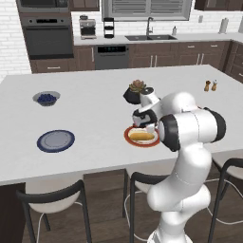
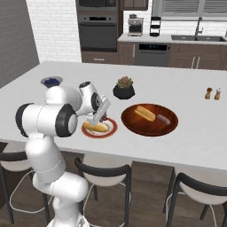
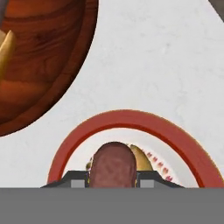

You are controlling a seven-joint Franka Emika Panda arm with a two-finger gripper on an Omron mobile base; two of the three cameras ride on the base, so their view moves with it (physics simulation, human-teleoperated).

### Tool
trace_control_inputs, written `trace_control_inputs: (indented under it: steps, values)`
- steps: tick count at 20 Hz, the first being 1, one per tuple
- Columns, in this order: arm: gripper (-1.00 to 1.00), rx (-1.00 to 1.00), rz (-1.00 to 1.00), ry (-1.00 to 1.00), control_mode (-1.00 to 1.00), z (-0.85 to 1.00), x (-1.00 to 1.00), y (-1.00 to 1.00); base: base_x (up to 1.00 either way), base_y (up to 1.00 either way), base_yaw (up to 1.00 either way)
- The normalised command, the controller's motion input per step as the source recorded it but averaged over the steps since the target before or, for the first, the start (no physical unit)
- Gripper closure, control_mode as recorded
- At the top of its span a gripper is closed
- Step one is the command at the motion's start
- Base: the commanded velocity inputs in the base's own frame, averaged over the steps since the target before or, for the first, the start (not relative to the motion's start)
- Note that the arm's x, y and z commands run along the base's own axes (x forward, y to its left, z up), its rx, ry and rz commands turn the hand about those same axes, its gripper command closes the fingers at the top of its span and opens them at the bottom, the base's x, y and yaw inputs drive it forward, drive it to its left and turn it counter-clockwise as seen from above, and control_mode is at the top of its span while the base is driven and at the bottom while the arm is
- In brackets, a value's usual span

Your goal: Place one bun and one sausage from the bowl on each plate.

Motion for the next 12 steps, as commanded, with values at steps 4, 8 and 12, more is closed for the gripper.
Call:
trace_control_inputs:
  steps: [4, 8, 12]
  values:
    - [1.00, 0.03, -0.16, 0.00, -1.00, -0.45, 0.28, 0.00, 0.00, 0.00, 0.00]
    - [1.00, 0.06, -0.13, 0.04, -1.00, -0.35, 0.19, 0.00, 0.00, 0.00, 0.00]
    - [-1.00, 0.06, -0.10, 0.04, -1.00, -0.47, 0.00, 0.00, 0.00, 0.00, 0.00]
